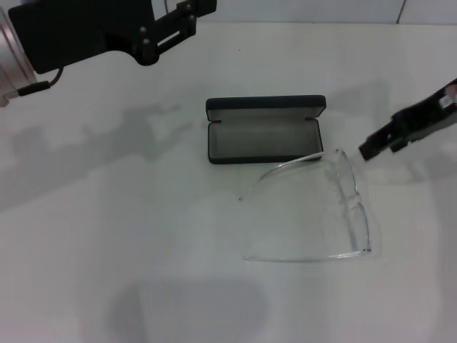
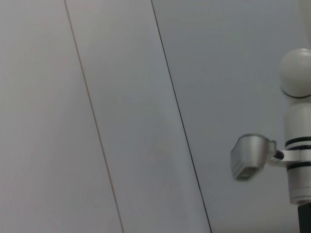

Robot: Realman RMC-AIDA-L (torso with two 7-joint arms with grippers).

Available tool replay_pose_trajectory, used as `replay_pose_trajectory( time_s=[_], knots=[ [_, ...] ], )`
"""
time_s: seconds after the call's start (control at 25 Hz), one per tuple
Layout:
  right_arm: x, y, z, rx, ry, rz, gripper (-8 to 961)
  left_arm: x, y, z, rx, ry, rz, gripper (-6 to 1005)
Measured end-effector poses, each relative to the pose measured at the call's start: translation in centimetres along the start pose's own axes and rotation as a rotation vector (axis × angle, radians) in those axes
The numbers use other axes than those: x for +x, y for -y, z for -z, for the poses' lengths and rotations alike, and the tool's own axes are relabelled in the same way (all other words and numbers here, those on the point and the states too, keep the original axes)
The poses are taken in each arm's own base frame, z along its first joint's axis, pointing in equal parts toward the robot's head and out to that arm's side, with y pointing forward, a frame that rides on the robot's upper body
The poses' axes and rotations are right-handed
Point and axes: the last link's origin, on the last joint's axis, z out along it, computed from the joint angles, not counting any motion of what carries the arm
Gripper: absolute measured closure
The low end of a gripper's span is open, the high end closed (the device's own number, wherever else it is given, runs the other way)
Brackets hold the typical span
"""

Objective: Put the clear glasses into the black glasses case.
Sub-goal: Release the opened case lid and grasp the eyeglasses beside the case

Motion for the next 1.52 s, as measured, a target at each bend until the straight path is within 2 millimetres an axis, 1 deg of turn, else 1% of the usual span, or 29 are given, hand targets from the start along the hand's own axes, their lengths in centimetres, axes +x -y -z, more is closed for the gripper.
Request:
replay_pose_trajectory(
  time_s=[0.12,0.24,0.44,0.8,1.16,1.48,1.52],
  knots=[
    [-0.3,-0.4,-1.4,0.0,-0.065,0.0,397,-0.3,0.0,0.0,0.001,0.002,-0.003,640],
    [-0.2,-0.2,-2.5,0.005,-0.091,-0.006,404,-0.5,-0.1,0.1,0.002,0.004,0.0,644],
    [-0.2,-0.3,-3.9,0.022,-0.105,0.005,415,-0.7,-0.2,0.5,0.007,0.006,0.001,650],
    [0.0,-0.5,-6.5,0.046,-0.162,0.033,435,-1.2,-0.4,0.3,-0.004,0.009,-0.007,662],
    [0.0,-1.2,-7.7,0.095,-0.204,0.094,455,-1.4,-0.5,0.3,-0.011,0.007,0.0,674],
    [0.4,-1.4,-8.1,0.104,-0.224,0.133,473,-1.4,-0.5,0.3,-0.012,0.005,0.002,684],
    [0.5,-1.4,-8.2,0.102,-0.226,0.141,506,-1.4,-0.5,0.3,-0.012,0.005,0.002,685]
  ],
)
